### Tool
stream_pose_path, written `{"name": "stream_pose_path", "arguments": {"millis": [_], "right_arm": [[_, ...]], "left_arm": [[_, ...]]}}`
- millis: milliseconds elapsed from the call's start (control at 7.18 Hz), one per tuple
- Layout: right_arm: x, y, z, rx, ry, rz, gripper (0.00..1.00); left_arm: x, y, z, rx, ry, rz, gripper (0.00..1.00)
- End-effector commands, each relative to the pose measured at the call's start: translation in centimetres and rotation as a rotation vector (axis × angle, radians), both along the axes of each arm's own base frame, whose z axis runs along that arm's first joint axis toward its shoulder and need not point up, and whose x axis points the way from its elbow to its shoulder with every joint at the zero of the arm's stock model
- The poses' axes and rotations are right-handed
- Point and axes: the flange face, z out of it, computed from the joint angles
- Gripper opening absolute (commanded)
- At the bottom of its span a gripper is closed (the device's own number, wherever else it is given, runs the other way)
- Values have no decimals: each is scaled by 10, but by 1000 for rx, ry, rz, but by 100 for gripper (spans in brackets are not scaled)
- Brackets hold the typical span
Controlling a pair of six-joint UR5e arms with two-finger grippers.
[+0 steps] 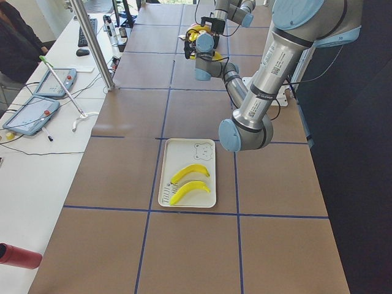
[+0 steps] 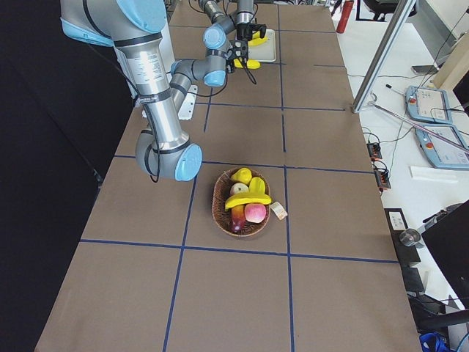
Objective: Transfer all bananas from basket to plate
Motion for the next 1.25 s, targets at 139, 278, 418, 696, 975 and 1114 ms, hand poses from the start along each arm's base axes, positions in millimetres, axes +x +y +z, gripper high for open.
{"name": "stream_pose_path", "arguments": {"millis": [139, 278, 418, 696, 975, 1114], "right_arm": [[4, 5, -5, -1, -14, 7, 100], [9, 5, -7, -1, -16, 9, 100], [20, 7, -6, -1, -16, 10, 100], [47, 16, 3, -23, 34, 15, 100], [81, 3, 29, -93, 188, 65, 100], [93, -10, 42, -137, 283, 109, 100]], "left_arm": [[-7, -8, 1, -5, -2, -18, 0], [-21, -25, 4, -14, -14, -52, 0], [-28, -41, 13, -53, -75, -81, 0], [-62, -82, 88, -198, -315, -165, 0], [-105, -91, 196, -196, -506, -191, 0], [-132, -89, 248, -231, -579, -209, 0]]}}
